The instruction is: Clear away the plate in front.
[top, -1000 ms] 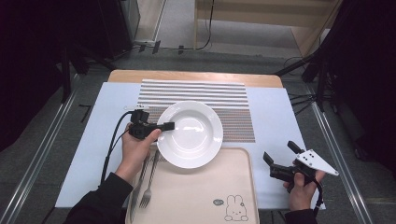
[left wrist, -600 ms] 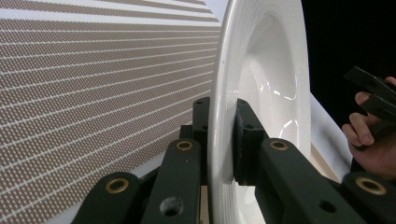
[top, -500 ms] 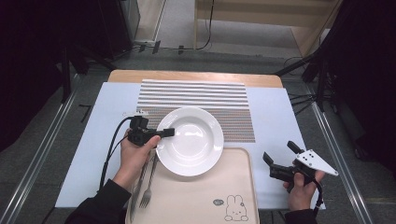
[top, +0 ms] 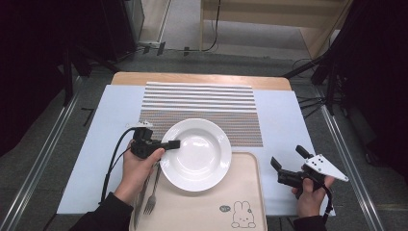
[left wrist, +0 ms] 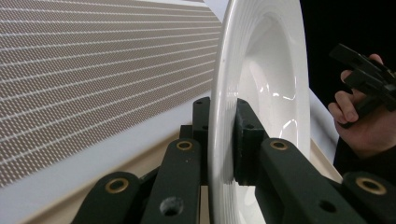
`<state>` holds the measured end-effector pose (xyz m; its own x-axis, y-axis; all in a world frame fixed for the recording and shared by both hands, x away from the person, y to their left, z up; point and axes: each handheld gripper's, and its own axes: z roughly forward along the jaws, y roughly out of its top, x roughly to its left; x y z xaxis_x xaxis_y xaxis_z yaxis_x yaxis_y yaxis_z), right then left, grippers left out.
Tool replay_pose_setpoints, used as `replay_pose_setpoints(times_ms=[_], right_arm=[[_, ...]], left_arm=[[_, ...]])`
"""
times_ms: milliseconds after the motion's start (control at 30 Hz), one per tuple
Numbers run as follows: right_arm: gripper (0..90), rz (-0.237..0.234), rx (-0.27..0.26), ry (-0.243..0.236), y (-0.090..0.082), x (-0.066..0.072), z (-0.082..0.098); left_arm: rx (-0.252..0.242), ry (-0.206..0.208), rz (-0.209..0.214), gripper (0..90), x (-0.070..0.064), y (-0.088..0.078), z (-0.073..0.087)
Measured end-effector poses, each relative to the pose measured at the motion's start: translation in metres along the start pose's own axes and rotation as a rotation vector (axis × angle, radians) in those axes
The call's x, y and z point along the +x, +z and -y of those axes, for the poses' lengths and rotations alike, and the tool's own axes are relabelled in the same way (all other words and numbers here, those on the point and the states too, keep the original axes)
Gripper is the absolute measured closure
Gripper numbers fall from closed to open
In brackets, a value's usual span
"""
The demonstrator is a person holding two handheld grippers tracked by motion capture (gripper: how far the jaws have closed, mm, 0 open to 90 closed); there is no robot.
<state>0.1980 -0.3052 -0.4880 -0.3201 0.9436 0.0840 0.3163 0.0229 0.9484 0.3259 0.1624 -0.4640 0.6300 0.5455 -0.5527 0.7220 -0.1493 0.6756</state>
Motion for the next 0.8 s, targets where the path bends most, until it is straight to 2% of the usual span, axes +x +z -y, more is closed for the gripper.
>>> replay_pose_setpoints(times_ms=[467, 800], right_arm=[[0.0, -0.002, 0.001, 0.002, 0.001, 0.001, 0.0], [0.0, -0.002, 0.003, -0.003, 0.001, 0.001, 0.0]], left_arm=[[0.011, -0.008, 0.037, 81.3, -0.01, -0.005, 0.019], [0.041, -0.006, 0.067, 81.3, -0.021, -0.006, 0.036]])
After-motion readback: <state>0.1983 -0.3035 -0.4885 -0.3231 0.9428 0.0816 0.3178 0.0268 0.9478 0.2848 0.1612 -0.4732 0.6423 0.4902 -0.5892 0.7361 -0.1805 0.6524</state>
